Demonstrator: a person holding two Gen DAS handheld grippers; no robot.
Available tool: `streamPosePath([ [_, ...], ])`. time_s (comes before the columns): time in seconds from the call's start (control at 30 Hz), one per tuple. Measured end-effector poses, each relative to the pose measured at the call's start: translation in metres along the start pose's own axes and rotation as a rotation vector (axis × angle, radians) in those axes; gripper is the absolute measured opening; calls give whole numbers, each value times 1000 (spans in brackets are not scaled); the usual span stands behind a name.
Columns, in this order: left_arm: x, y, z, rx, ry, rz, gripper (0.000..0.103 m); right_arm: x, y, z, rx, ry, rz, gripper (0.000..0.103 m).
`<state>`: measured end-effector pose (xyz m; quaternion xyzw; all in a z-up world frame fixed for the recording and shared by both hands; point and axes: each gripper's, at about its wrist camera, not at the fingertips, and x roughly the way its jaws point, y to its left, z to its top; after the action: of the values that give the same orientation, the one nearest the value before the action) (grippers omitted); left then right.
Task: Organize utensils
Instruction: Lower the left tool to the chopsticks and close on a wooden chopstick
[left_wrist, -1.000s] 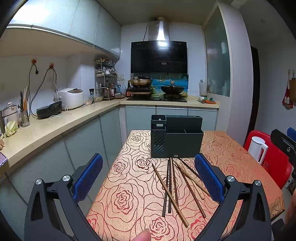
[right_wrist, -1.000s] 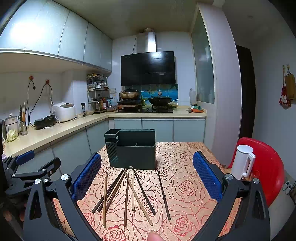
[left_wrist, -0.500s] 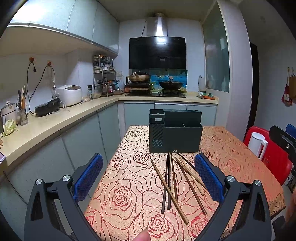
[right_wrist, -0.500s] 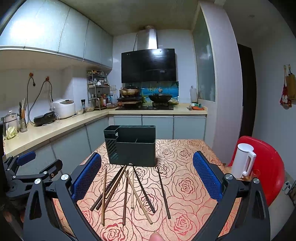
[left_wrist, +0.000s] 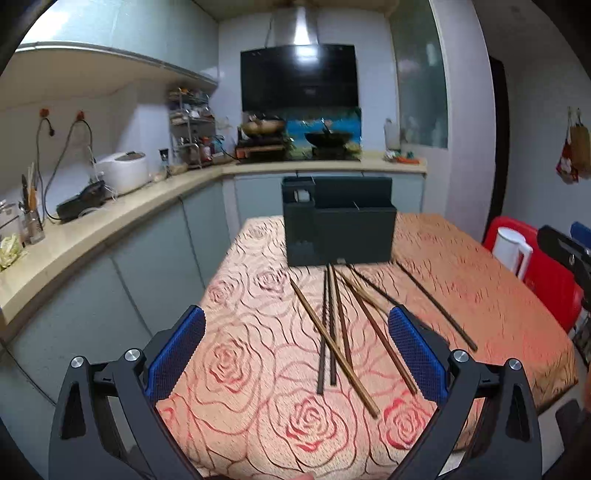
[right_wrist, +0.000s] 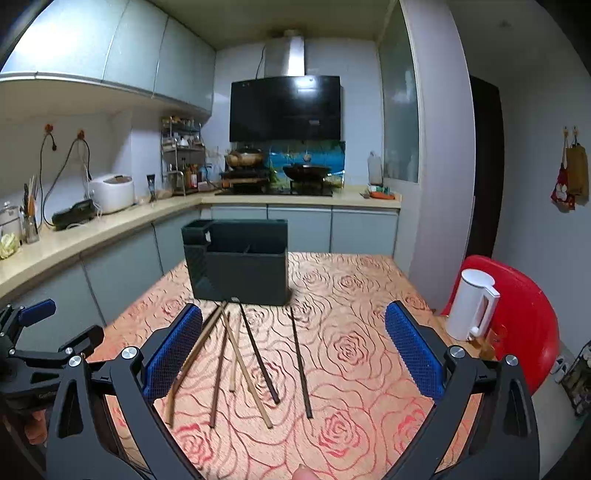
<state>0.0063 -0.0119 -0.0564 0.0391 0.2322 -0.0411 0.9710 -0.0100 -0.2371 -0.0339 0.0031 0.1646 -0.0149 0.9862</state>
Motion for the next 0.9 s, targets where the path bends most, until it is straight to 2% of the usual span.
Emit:
streamPosePath([
  [0.23,20,-16,-29,33,81,-27,95,8,-12,-13,7,21,-36,96],
  [0.43,38,-31,-53,59,167,-100,78,18,-18,-22,17,53,-52,96],
  [0.57,52,-37,-65,51,231,-147,59,25,-19,-27,17,72,-55,96],
  [0.7,61,-41,-72,50,264,-162,43,30,-20,-30,9,86,-61,96],
  [0.9,70,-46,-80,59,299,-169,26,39,-24,-34,17,114,-61,96],
])
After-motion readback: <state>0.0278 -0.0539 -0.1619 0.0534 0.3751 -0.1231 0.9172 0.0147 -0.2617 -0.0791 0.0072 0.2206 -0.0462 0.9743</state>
